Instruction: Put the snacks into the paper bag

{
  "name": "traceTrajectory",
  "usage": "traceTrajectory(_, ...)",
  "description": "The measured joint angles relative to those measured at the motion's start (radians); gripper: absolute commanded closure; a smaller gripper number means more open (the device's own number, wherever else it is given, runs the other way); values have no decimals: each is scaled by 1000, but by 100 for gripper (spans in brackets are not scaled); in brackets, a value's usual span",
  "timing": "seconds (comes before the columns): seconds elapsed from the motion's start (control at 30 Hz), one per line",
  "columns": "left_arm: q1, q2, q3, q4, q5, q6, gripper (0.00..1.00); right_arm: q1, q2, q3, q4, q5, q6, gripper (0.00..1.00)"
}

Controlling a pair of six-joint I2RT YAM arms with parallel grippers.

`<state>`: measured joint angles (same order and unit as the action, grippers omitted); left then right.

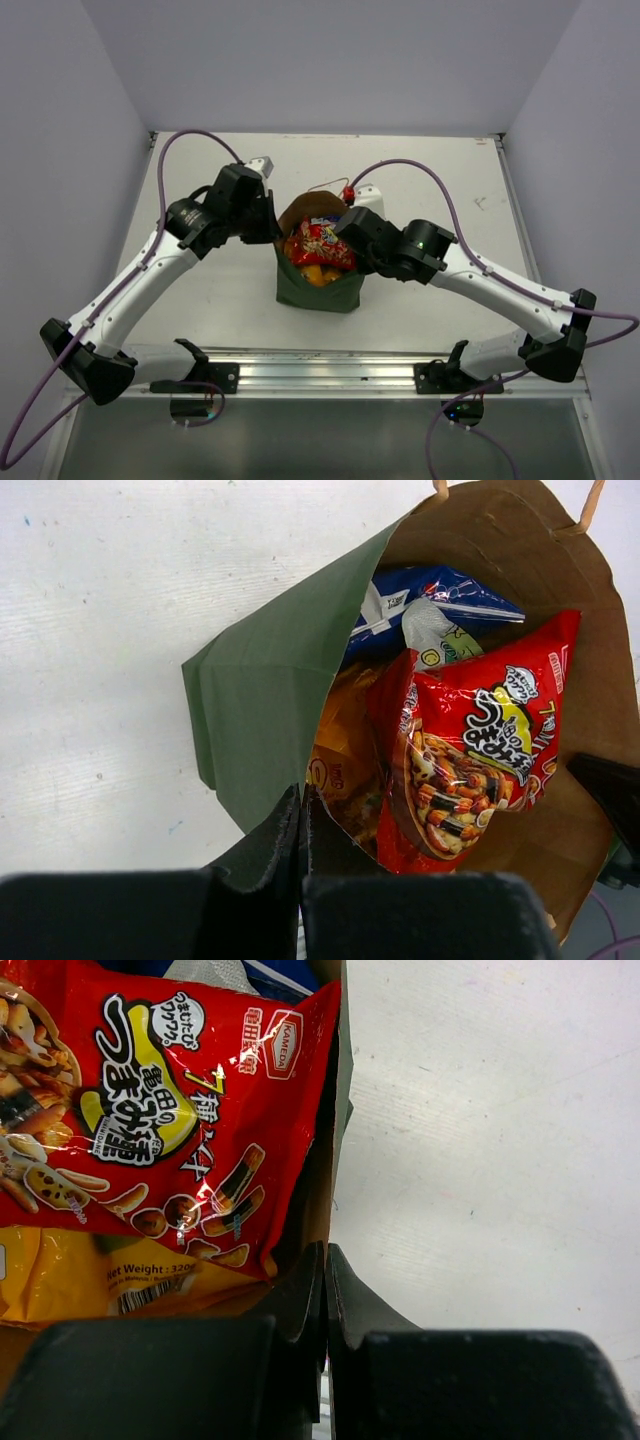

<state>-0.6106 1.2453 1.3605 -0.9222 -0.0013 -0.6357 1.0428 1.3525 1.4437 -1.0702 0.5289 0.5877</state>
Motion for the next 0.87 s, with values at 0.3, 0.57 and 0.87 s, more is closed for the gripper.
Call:
traceTrajectory(0.3, 2, -18, 11, 71, -21, 20, 0, 0, -25, 8, 11, 26, -29, 23)
traceTrajectory(0.57, 2, -106, 159, 150, -285, 57, 0, 0, -35, 172, 3, 157, -57, 23)
traceTrajectory(0.87, 139, -94, 235, 310, -639, 233, 0, -23, 39, 296, -183, 600, -3, 9)
